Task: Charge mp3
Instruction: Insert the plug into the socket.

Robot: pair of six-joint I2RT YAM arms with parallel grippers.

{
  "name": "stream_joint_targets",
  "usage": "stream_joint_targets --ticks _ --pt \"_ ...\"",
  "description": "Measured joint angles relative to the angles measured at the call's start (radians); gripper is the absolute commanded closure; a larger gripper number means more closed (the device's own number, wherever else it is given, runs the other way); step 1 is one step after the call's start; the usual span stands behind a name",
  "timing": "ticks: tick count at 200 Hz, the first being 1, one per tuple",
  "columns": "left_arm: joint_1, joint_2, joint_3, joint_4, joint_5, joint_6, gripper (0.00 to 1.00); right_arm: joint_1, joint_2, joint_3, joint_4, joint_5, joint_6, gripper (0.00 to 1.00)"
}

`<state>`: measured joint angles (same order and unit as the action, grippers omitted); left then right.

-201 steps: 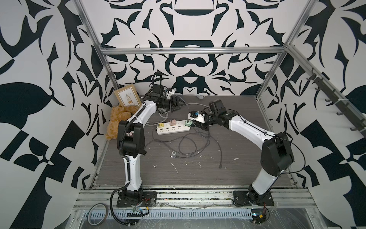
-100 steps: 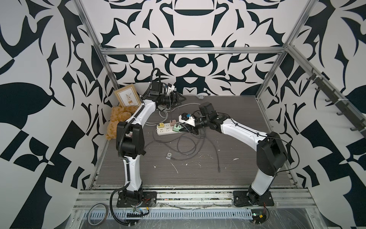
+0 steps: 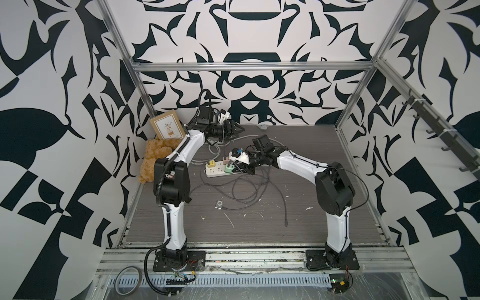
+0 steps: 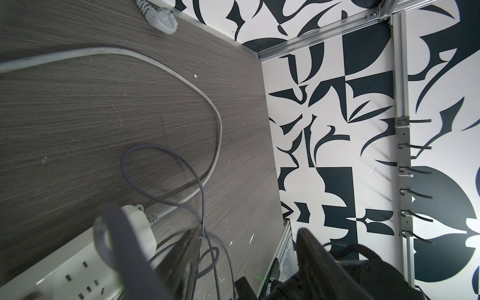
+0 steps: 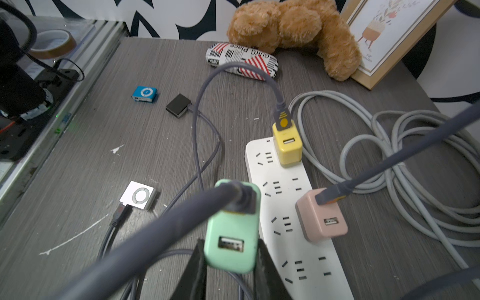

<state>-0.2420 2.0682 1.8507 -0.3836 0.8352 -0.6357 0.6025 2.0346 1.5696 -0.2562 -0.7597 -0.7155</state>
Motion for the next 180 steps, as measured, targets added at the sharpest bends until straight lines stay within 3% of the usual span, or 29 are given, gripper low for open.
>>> stream_joint_targets --ticks 76,180 --pt "0.0 0.019 0.002 0.004 0.018 -0.001 0.37 -0.095 0.138 0.159 -0.113 0.054 -0.138 1.0" --pt "0.0 0.047 0.016 0.021 0.038 -0.006 0.38 -0.101 0.267 0.351 -0.259 0.022 -0.286 1.0"
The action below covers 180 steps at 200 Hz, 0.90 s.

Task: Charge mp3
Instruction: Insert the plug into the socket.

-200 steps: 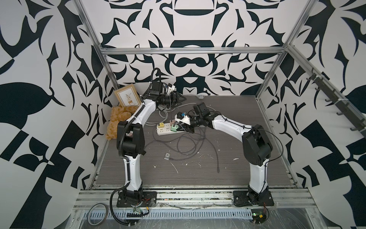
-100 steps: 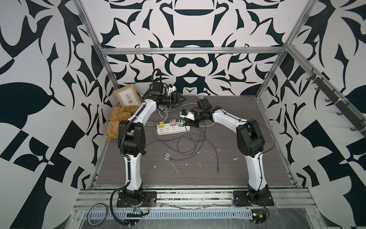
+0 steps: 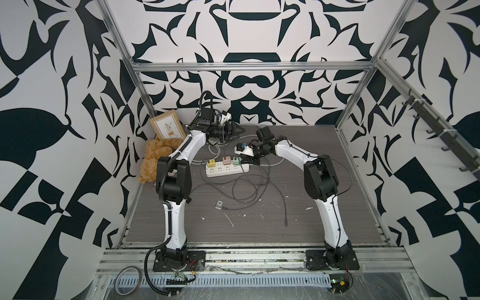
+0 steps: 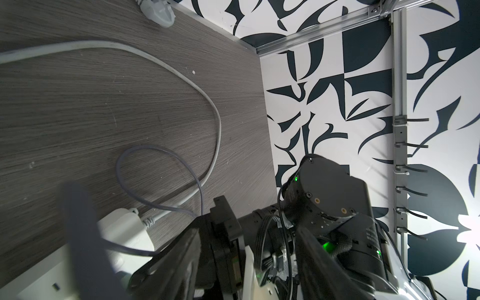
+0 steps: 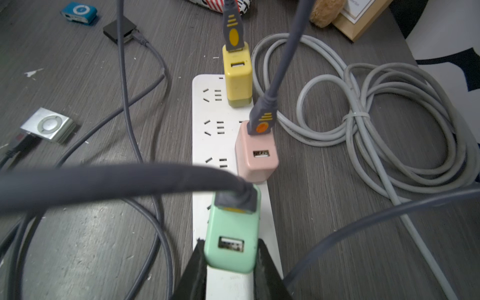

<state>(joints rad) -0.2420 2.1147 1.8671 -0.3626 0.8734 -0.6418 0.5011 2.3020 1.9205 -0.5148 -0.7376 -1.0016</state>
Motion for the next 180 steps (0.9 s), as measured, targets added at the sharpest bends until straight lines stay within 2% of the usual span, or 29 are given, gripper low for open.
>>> stream_joint_targets --ticks 72,180 --pt "0.0 0.01 0.007 0.002 0.01 -0.002 0.4 0.0 0.021 0.037 -0.077 0.002 -0.096 1.0" --pt "0.0 0.036 0.023 0.004 0.022 -0.013 0.42 0.013 0.067 0.098 -0.073 -0.006 -0.125 1.0"
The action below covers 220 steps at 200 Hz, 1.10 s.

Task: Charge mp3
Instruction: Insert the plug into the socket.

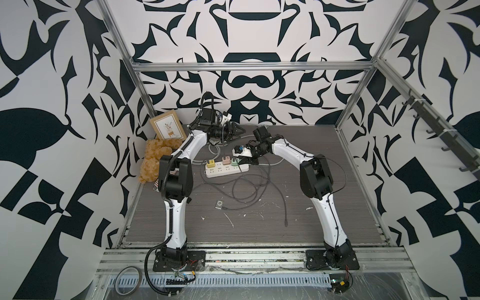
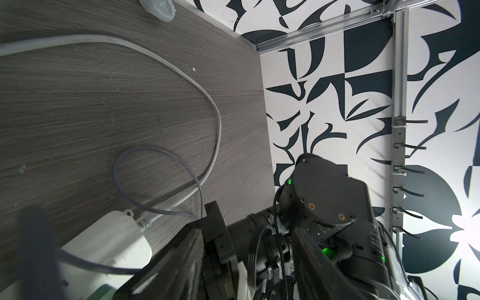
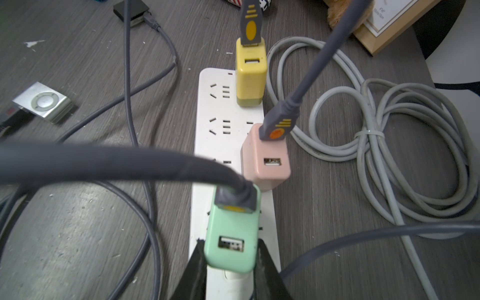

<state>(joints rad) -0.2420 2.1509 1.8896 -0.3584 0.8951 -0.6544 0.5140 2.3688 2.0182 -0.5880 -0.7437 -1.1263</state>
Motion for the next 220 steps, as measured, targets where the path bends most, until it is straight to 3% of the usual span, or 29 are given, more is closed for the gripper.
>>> stream_joint_targets --ticks 102,159,220 --pt "0.0 0.0 0.0 0.002 0.008 -0.005 0.43 0.0 -0.001 0.0 -0.076 0.009 -0.101 1.0" --pt "-0.004 0.0 0.0 0.002 0.014 -0.007 0.43 0.008 -0.005 0.018 -0.176 0.027 -0.073 1.0" --pt "-0.005 0.0 -0.003 0.002 0.015 -0.003 0.43 0.036 0.0 0.077 -0.33 0.137 -0.021 1.0"
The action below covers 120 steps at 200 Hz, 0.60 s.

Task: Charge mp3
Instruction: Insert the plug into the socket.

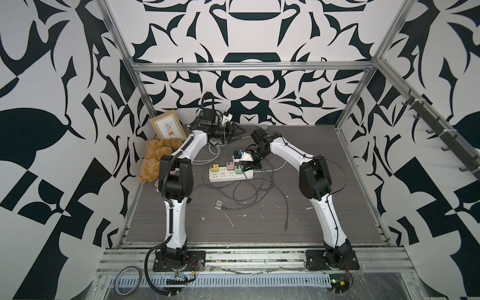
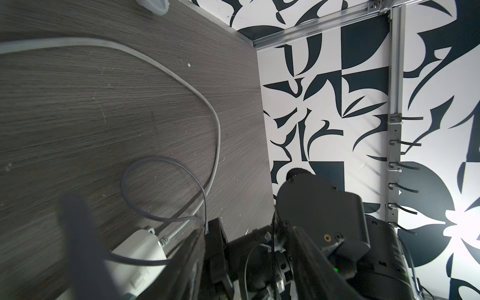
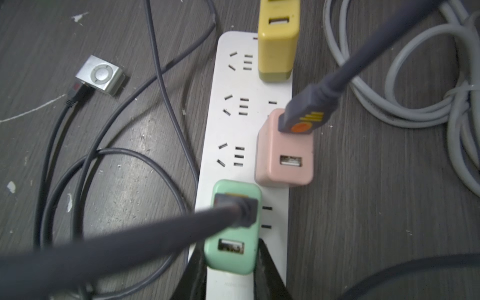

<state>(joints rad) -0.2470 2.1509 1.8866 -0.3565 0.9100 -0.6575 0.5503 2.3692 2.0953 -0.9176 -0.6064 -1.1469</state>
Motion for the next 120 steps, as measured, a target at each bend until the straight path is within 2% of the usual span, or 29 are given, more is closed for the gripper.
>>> stream_joint_targets --ticks 23,56,120 --pt "0.0 -0.001 -0.017 -0.001 -0.001 0.003 0.41 0.015 0.0 0.014 -0.014 0.045 0.038 1.0" --pt "0.0 -0.005 -0.061 -0.007 -0.014 0.014 0.33 0.027 -0.003 0.016 -0.021 0.085 0.08 1.0" --pt "0.005 -0.099 -0.133 -0.04 -0.089 0.011 0.19 0.044 -0.063 -0.087 0.052 0.145 0.158 1.0"
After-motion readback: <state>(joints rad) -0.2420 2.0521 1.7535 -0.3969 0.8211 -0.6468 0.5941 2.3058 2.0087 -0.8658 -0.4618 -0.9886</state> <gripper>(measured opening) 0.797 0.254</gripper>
